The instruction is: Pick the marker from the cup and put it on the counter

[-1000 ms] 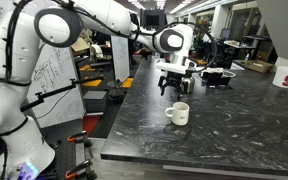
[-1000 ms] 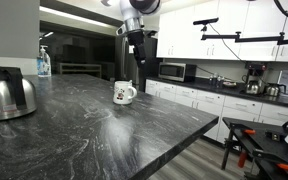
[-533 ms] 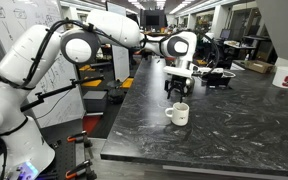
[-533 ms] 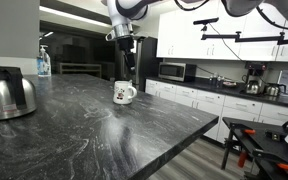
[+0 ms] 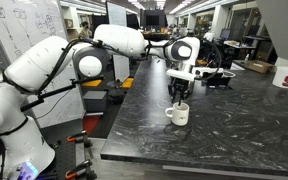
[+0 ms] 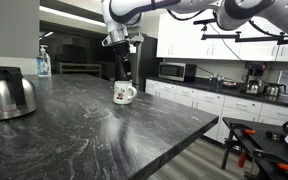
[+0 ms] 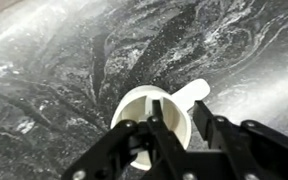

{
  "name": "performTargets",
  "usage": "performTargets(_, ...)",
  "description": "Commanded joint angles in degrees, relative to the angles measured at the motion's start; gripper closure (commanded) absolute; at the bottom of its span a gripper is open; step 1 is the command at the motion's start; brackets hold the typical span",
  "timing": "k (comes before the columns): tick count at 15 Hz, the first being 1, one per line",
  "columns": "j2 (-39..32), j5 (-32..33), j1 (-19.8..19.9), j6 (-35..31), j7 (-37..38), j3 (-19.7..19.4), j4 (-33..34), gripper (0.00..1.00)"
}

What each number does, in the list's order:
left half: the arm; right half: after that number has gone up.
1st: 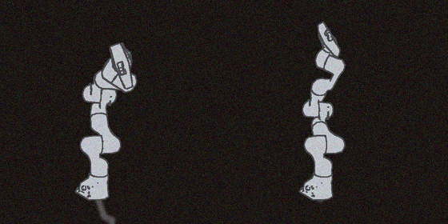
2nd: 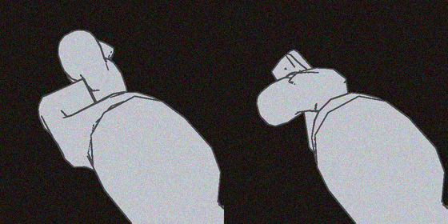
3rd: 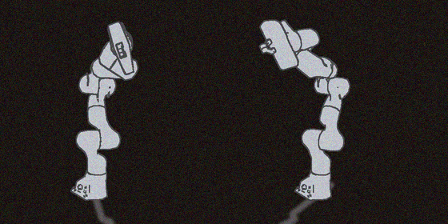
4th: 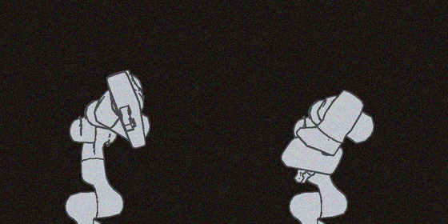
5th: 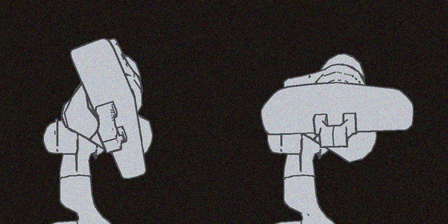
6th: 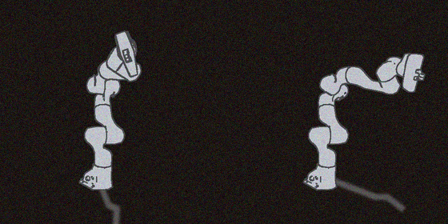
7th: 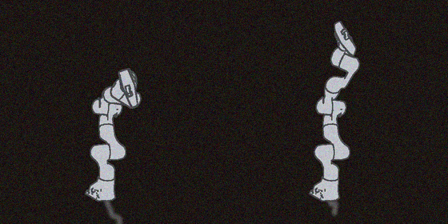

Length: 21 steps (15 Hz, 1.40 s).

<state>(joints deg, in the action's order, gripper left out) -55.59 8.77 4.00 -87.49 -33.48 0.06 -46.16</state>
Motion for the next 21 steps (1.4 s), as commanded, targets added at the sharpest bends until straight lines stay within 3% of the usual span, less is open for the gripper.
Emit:
performTargets(1,-4.43,0.61,-0.31,4.31,-0.33,-0.70,7.38,0.56)
performTargets(6,-7.36,0.95,-0.39,6.30,-0.75,-1.28,12.00,0.64)
performTargets(11,-8.87,0.86,-0.41,7.18,-1.14,-1.32,14.59,0.59)
performTargets(21,-10.68,1.08,-0.33,8.41,-0.54,-2.34,16.36,0.66)
